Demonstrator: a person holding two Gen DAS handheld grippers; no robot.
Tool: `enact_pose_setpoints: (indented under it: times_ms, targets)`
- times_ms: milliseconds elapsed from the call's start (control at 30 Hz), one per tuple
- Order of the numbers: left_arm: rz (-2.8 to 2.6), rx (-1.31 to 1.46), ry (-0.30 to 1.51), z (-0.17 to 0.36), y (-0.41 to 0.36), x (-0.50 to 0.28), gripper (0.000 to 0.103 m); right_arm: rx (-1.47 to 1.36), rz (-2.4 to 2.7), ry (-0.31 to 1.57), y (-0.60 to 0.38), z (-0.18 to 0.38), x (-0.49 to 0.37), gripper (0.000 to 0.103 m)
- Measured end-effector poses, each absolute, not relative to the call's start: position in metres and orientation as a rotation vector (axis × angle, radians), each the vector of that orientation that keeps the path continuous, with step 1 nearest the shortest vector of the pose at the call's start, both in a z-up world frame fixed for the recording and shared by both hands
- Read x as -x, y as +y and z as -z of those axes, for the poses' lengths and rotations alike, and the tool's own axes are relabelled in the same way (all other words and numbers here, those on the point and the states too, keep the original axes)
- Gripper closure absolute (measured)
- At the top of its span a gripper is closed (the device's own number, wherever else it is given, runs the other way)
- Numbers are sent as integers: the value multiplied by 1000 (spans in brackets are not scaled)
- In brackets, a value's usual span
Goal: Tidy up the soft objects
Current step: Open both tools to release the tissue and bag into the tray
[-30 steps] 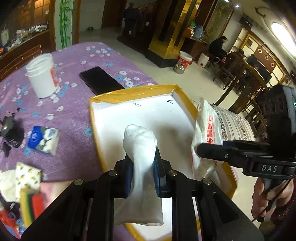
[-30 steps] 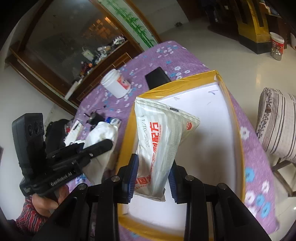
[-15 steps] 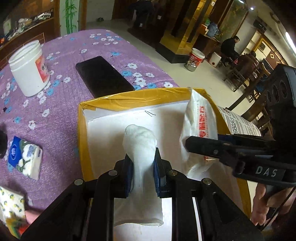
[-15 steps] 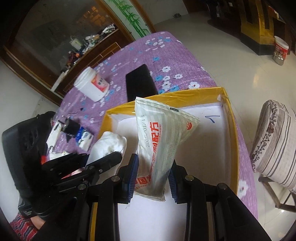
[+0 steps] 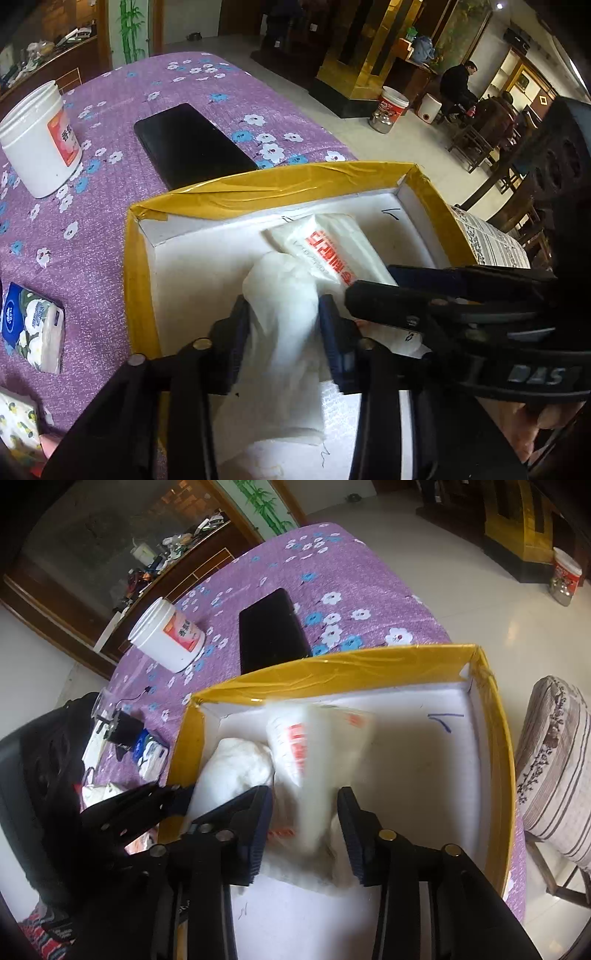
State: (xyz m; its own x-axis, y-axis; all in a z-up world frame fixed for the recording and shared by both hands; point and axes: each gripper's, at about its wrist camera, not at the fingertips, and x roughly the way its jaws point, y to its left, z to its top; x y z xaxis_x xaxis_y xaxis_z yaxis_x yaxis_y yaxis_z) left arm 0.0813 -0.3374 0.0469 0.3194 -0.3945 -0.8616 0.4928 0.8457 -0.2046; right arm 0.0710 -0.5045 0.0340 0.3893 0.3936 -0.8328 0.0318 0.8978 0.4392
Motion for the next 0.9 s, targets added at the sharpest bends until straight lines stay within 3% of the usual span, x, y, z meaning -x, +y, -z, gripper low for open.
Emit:
enact_pose_setpoints:
  times_ms: [33,100,300,767,900]
  targets:
    - [595,-102,1097,-49,-338,-79,55,-427,-239,1154,-506,-35,-69,54]
    - [605,-109,1088,-52,-340,-77,50,-445,-237,1143,-511,-41,-62,52]
    - [645,-110,1055,-73,-339,-68,45,-503,-191,1079,-527,-64,-27,52]
    - [773,-111,1002,-103,-325,-33,44,-660,-29,945,-547,-104,115,51]
    - [802,-107,980,-114,-322,-23,35,-661,1,917,-541,-117,145,51]
